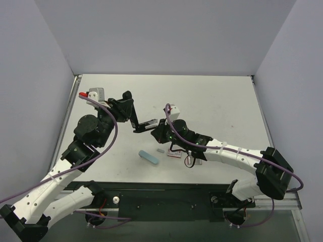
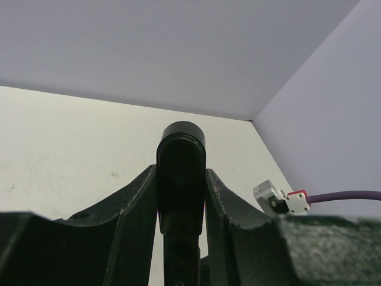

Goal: Unload the staples from the stapler

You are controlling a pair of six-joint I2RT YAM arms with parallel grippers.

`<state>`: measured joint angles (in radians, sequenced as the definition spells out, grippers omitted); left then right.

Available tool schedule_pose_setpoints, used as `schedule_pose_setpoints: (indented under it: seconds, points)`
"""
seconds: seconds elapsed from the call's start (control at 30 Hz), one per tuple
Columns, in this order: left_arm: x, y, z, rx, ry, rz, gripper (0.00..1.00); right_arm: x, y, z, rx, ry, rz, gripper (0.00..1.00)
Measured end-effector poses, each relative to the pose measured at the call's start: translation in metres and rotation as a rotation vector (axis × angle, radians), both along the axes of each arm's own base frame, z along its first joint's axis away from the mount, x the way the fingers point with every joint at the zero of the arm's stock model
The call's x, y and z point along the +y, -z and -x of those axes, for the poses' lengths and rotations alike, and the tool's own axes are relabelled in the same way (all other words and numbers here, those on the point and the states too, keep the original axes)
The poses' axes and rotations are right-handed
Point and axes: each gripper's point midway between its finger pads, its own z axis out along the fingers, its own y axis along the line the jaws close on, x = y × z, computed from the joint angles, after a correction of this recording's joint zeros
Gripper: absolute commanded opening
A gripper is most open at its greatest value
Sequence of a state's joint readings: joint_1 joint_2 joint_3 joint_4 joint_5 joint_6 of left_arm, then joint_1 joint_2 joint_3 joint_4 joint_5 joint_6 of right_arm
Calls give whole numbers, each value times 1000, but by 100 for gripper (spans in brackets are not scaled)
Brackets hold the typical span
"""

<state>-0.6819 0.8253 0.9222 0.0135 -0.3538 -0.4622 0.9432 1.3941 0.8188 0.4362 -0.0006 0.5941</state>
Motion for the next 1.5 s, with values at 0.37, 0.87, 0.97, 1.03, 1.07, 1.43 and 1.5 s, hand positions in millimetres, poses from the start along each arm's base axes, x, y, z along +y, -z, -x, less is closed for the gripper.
schedule_pose_setpoints:
  seconds: [0.37, 0.87, 0.97, 1.03, 1.07, 1.43, 1.5]
  points:
    - [-14, 7, 11, 30, 100, 2, 0, -19, -33, -17, -208, 7, 125, 0]
    - [-87, 53, 25, 149, 463, -29, 0, -51, -99, -10, -410, 4, 154, 0]
    - [-96, 48, 34, 128, 532, -26, 0, -66, -111, -4, -425, 17, 152, 0]
    - [-101, 45, 40, 111, 579, -26, 0, -77, -119, 3, -437, 23, 151, 0]
    - [-102, 44, 42, 105, 594, -25, 0, -82, -122, 6, -443, 24, 151, 0]
    - [-114, 33, 78, 1, 799, -55, 0, -138, -108, 39, -386, -33, 157, 0]
    - [-115, 28, 84, -24, 832, -54, 0, -139, -105, 46, -365, -71, 143, 0]
